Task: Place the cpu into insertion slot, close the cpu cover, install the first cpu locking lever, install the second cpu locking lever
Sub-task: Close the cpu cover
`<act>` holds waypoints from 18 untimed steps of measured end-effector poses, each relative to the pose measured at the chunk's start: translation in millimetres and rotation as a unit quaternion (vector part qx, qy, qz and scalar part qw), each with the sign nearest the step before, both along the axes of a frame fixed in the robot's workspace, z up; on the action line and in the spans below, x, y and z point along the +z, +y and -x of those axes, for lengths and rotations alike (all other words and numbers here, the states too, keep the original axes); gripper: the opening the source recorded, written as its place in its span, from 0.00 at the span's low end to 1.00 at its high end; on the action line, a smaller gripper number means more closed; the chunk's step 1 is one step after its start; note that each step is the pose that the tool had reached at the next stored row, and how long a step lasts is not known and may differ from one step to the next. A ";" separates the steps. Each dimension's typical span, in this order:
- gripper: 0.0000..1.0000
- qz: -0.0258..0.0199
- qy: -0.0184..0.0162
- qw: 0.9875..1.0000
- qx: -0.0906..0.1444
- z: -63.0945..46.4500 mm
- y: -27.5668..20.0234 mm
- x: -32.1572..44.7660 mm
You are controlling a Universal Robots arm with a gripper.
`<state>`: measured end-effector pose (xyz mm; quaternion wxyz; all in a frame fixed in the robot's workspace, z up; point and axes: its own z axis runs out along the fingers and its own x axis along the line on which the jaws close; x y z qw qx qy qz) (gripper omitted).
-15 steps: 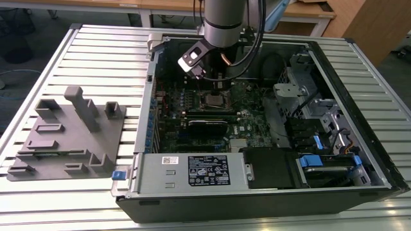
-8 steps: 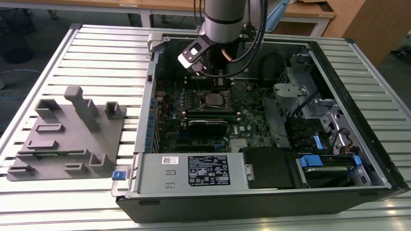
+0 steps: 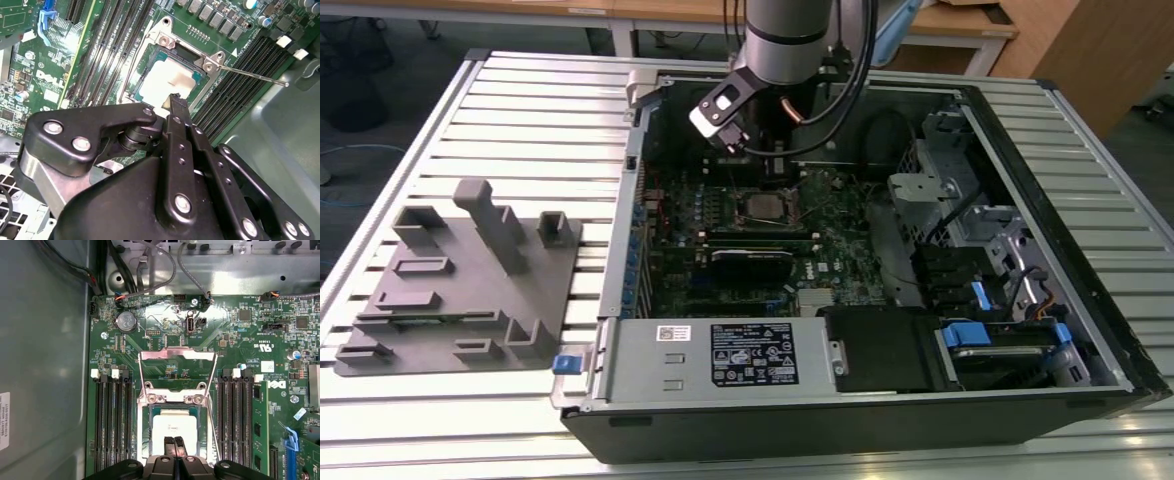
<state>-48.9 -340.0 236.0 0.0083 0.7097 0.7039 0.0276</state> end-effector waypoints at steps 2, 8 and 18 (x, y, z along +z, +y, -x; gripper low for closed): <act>0.10 0.000 0.000 1.000 0.000 0.0 0.0 1.5; 0.10 0.000 0.000 1.000 0.000 0.0 0.0 5.0; 0.10 0.000 0.000 1.000 0.000 0.0 0.0 10.1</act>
